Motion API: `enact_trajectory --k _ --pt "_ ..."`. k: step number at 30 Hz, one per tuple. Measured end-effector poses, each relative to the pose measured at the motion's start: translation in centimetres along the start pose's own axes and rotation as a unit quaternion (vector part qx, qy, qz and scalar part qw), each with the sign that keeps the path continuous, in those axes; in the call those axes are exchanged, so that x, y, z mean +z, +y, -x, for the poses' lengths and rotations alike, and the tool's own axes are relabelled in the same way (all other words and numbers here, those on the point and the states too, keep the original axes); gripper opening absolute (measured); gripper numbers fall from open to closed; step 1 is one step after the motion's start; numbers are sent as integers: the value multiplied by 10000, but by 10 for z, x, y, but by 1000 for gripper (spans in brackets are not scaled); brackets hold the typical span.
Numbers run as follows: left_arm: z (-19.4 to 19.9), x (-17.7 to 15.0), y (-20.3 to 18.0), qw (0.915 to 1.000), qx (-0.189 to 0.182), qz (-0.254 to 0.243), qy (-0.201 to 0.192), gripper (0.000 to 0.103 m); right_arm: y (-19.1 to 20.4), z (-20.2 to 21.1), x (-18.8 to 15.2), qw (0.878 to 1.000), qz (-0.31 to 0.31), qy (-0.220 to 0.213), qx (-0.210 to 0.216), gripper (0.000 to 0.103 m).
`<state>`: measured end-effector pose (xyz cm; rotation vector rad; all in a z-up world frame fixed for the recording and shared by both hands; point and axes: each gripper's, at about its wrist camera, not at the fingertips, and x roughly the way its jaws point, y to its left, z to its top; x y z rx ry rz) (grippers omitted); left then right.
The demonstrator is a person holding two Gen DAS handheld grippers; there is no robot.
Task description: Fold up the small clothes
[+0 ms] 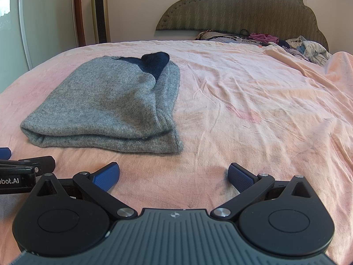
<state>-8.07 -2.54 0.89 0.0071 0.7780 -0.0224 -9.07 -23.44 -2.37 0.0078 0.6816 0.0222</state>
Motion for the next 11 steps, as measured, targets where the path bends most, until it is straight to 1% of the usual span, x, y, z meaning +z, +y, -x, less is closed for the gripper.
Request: enact_trajectory --k 8,11 --pt "4 -5 2 9999 32 44 -131 103 0 0 0 10000 0 0 -1 103" --pt "9 -6 1 9999 -5 -57 -139 103 0 0 0 10000 -6 3 4 103"
